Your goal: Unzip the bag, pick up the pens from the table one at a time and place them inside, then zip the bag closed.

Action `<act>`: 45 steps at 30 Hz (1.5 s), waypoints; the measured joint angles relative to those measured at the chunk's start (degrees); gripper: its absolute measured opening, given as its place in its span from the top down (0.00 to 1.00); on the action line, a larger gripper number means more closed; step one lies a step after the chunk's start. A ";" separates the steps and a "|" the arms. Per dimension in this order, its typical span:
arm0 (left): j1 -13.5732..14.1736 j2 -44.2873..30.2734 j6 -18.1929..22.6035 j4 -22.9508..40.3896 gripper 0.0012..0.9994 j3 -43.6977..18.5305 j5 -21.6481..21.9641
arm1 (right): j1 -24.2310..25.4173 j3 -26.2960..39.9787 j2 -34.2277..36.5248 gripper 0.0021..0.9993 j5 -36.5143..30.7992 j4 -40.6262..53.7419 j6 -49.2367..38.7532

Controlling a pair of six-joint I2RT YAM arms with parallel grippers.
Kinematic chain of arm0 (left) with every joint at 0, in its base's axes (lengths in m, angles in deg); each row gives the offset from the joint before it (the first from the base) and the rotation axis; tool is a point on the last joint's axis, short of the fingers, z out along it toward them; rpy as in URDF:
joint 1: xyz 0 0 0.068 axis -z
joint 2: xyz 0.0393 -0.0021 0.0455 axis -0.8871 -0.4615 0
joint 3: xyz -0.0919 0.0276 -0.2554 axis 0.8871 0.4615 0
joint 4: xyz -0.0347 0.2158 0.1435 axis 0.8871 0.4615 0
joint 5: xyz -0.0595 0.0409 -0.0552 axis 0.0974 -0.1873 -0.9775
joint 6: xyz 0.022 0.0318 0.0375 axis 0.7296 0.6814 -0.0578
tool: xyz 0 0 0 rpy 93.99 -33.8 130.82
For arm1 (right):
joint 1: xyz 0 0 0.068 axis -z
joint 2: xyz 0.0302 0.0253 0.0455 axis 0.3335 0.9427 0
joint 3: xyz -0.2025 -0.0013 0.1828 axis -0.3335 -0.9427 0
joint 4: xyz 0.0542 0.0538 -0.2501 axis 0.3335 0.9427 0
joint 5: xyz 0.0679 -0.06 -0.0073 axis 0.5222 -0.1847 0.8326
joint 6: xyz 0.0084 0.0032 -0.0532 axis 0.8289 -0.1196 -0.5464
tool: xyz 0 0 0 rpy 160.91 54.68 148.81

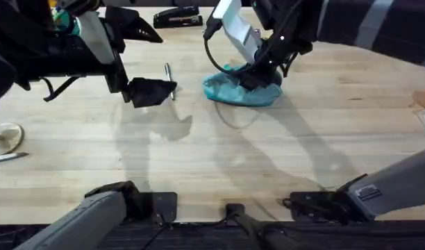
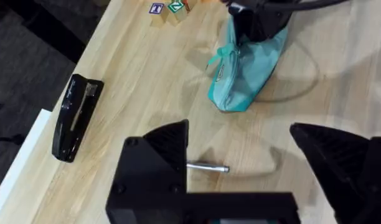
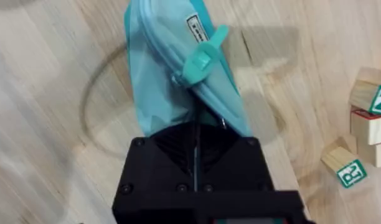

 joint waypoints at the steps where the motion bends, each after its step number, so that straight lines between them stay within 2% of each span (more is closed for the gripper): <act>1: 0.00 -0.02 0.02 0.00 0.01 0.00 0.00 | 0.00 0.00 0.19 0.97 0.00 -0.03 0.00; 9: 0.00 0.00 0.00 0.00 0.01 0.00 0.00 | 0.00 0.00 0.27 0.96 0.09 -0.07 0.01; 10: 0.00 0.00 0.00 0.00 0.01 0.00 0.00 | 0.01 0.00 0.27 0.90 0.13 -0.07 0.14; 16: 0.00 -0.01 0.01 0.00 0.01 0.00 0.00 | 0.07 0.00 0.27 0.05 -0.08 1.01 -0.50; 17: 0.00 0.00 0.02 0.00 0.01 0.00 0.00 | 0.07 0.00 0.27 0.02 -0.07 1.08 -0.56; 33: 0.00 0.00 0.00 0.00 0.01 0.00 0.00 | 0.07 0.00 -0.76 0.00 -0.02 2.66 0.06; 45: 0.00 0.00 0.00 0.00 0.01 0.00 0.00 | 0.07 -0.02 -19.38 0.00 0.39 9.76 1.62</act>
